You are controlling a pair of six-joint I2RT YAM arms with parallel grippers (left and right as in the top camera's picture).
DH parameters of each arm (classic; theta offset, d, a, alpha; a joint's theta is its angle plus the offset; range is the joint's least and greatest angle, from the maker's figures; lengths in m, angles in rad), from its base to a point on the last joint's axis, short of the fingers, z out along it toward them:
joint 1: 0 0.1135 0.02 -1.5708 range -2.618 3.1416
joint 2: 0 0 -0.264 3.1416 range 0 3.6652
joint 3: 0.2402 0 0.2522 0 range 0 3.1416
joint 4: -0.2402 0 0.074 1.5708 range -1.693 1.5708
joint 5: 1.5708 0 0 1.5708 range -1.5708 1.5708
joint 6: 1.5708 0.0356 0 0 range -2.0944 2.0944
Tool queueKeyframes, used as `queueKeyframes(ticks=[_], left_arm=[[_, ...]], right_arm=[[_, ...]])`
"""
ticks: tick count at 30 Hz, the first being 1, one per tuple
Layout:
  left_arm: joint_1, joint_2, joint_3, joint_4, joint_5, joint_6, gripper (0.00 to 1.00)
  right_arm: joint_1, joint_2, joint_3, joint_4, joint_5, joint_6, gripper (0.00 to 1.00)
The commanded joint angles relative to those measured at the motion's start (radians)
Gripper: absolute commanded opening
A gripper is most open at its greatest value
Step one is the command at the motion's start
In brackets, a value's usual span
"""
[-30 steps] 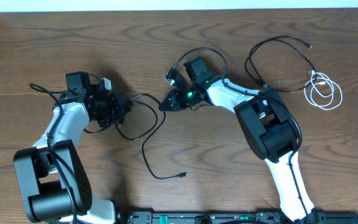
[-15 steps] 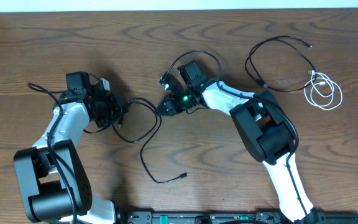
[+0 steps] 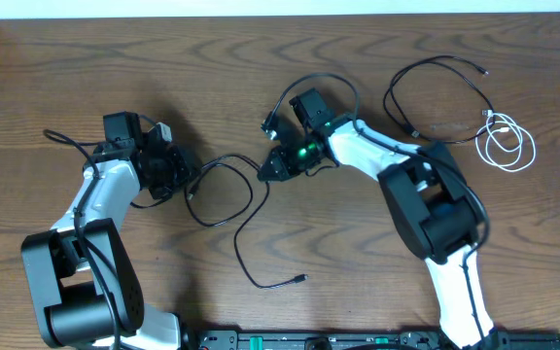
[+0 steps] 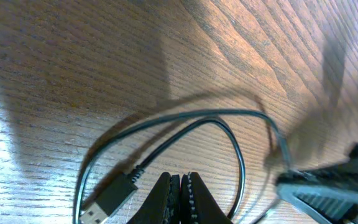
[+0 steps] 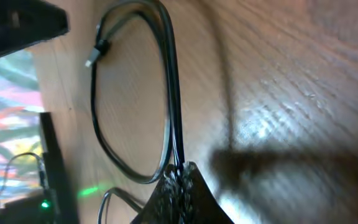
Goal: Untangle cables
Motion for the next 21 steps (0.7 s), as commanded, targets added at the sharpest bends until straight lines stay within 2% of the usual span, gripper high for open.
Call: queueKeyframes(ticks=[1,21], left_arm=[[0.003,-0.013,0.0,-0.005,-0.008,0.016,0.08],[0.003,-0.013,-0.001,-0.006,-0.012,0.016,0.08]], right_arm=[[0.016,-0.111,-0.003,-0.01,0.082,-0.091,0.01],[0.027,-0.142,-0.003,-0.008,0.095,-0.09,0.01]])
